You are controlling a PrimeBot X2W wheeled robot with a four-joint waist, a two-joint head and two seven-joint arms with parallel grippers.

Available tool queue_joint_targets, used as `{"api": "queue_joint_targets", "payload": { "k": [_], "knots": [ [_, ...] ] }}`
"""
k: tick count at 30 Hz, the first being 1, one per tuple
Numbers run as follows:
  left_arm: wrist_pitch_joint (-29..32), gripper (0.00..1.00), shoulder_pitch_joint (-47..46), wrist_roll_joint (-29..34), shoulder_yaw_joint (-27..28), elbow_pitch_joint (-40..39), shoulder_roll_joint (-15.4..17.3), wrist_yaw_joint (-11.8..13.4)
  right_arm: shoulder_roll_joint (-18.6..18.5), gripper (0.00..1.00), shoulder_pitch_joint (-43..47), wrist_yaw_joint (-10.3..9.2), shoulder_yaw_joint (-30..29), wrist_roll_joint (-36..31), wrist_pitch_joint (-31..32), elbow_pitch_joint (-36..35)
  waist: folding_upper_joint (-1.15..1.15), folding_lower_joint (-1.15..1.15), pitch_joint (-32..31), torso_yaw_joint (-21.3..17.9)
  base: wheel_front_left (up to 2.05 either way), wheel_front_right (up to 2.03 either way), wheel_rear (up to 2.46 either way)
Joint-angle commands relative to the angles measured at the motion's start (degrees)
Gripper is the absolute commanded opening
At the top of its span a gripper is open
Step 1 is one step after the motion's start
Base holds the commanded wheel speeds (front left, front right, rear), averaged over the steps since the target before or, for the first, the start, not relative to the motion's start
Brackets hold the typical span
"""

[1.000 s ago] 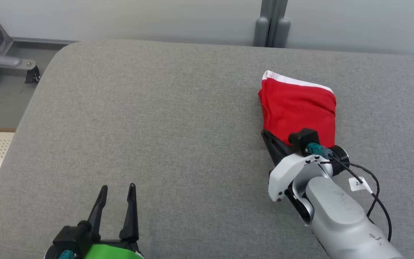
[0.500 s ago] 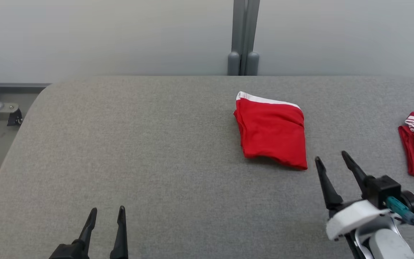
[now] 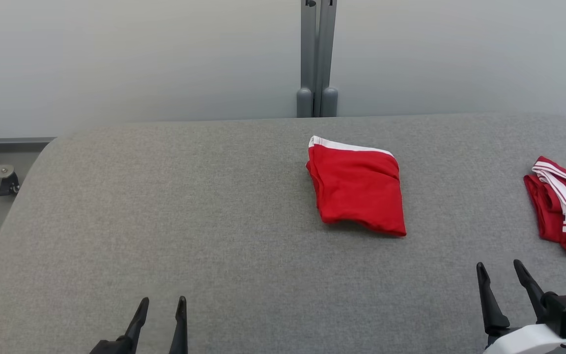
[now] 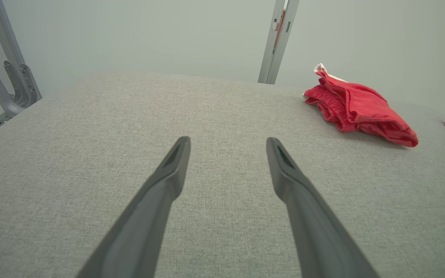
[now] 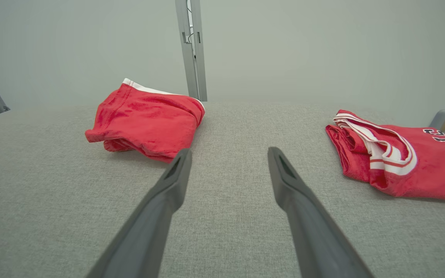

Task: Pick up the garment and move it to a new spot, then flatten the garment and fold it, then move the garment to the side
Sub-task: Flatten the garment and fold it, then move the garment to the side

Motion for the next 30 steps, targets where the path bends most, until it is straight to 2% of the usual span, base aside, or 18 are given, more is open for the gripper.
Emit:
{"api": "queue_joint_targets", "payload": {
  "k": [1,10,15,17,19,22,25,30],
  "knots": [
    [0.00,1.00,-0.63,0.22,-0.39,0.34,0.26,-0.22,0.31,1.00,0.62,-0.07,-0.15,0.15,-0.14,0.49,0.00,0.00,0.05,-0.14,0.00,0.00,0.00],
    [0.01,1.00,-1.48,-0.51,-1.32,0.58,0.95,-0.24,1.17,1.00,-1.00,-0.07,-0.12,1.03,-0.15,1.68,0.00,0.00,0.55,-0.35,0.00,0.00,0.00],
    [0.01,1.00,-1.91,-1.06,-1.15,0.07,0.92,-0.24,1.92,1.00,-5.24,-0.05,-0.15,7.67,0.91,5.00,0.00,0.00,1.87,-0.09,0.00,0.00,0.00],
    [0.01,1.00,-1.97,-1.20,-1.59,0.35,0.80,-0.24,1.79,1.00,-8.99,-0.03,0.97,12.21,5.92,5.98,0.00,0.00,3.03,-0.15,0.00,0.00,0.00],
    [0.01,1.00,-2.48,-1.26,-2.43,0.71,0.76,-0.25,2.50,1.00,-13.12,-0.03,1.07,18.80,14.25,6.71,0.00,0.00,4.55,-0.19,0.00,0.00,0.00],
    [0.01,1.00,-5.21,-1.41,-4.25,0.57,0.81,-0.25,1.61,1.00,-21.05,-0.04,0.23,22.84,25.27,7.24,0.00,0.00,8.69,0.31,0.00,0.00,0.00],
    [0.01,1.00,-8.35,-2.05,-6.74,0.97,0.79,-0.25,2.59,1.00,-28.40,-0.03,-1.30,22.57,33.65,10.53,0.00,0.00,12.60,2.06,0.00,0.00,0.00],
    [0.01,1.00,-12.89,-3.49,-9.88,2.00,0.73,-0.24,3.34,1.00,-37.88,-0.04,-4.27,17.47,39.35,19.35,0.00,0.00,17.15,5.67,0.00,0.00,0.00]
  ]
}}
